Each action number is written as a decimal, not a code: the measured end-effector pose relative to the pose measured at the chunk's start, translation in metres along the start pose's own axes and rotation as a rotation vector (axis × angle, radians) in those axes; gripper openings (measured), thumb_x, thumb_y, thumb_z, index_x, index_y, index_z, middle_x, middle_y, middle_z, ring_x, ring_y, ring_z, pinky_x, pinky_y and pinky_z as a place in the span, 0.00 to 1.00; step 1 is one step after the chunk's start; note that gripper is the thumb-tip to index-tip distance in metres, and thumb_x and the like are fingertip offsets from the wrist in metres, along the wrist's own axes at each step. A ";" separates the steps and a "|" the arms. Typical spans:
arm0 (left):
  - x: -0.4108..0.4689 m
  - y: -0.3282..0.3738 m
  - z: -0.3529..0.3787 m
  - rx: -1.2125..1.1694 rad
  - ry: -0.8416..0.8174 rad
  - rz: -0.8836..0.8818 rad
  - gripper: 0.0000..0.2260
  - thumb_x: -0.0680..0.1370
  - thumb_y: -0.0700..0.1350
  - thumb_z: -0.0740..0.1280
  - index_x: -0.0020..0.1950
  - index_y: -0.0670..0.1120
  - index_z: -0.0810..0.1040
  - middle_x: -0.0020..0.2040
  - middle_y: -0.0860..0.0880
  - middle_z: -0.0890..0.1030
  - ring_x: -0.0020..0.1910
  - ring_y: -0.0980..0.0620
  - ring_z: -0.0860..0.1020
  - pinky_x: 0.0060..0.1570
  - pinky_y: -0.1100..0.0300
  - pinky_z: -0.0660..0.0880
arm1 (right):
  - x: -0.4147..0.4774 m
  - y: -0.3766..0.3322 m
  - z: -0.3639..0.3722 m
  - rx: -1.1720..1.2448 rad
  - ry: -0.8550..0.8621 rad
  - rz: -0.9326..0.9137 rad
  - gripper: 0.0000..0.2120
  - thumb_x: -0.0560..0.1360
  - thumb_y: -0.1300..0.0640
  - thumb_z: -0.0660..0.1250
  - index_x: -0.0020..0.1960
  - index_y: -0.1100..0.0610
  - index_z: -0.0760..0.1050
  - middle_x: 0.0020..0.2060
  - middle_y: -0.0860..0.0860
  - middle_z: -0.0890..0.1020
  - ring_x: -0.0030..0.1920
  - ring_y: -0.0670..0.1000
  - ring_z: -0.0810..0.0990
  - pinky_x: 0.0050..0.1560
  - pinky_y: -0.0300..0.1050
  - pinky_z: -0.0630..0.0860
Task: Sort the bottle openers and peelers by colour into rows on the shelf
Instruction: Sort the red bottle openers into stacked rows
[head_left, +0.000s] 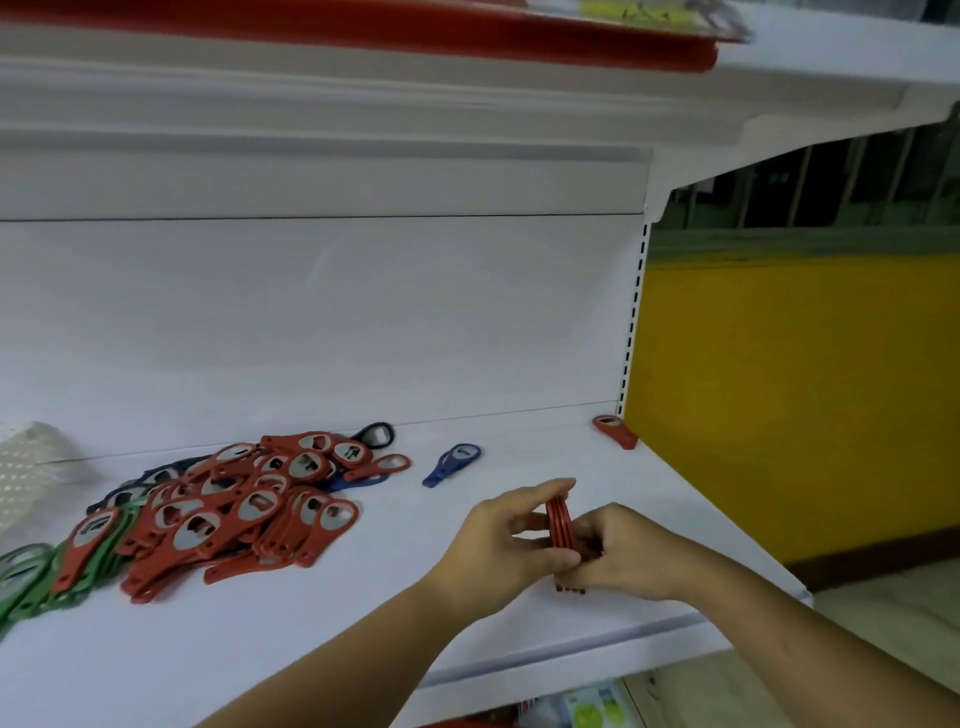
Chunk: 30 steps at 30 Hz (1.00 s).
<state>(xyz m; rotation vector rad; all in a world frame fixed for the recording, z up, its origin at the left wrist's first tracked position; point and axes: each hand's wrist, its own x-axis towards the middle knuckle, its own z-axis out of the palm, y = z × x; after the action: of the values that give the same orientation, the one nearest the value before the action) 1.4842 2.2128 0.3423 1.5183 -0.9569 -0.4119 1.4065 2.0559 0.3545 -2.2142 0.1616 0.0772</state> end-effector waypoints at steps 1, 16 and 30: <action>0.001 -0.003 0.003 0.014 0.015 0.009 0.27 0.69 0.32 0.75 0.57 0.60 0.77 0.59 0.54 0.79 0.56 0.56 0.79 0.55 0.57 0.78 | 0.000 0.003 0.000 0.005 -0.010 0.008 0.08 0.68 0.56 0.73 0.32 0.50 0.77 0.30 0.48 0.76 0.33 0.46 0.72 0.40 0.42 0.69; 0.014 -0.007 0.006 -0.050 0.008 -0.013 0.20 0.68 0.30 0.75 0.52 0.51 0.81 0.48 0.51 0.83 0.45 0.52 0.83 0.47 0.60 0.79 | 0.002 0.037 0.010 0.164 0.076 0.004 0.17 0.58 0.46 0.78 0.34 0.59 0.79 0.29 0.52 0.73 0.33 0.50 0.70 0.38 0.44 0.67; 0.054 0.003 0.012 -0.133 -0.126 -0.072 0.30 0.73 0.38 0.71 0.72 0.53 0.66 0.63 0.49 0.78 0.62 0.52 0.77 0.61 0.62 0.72 | -0.007 0.028 -0.033 0.129 0.316 0.145 0.04 0.67 0.58 0.76 0.39 0.58 0.83 0.35 0.52 0.86 0.39 0.51 0.84 0.46 0.45 0.80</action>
<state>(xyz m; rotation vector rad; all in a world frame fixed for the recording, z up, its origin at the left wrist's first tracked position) 1.5065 2.1642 0.3570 1.4220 -0.9547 -0.6170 1.3960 2.0140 0.3532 -2.0712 0.4886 -0.2001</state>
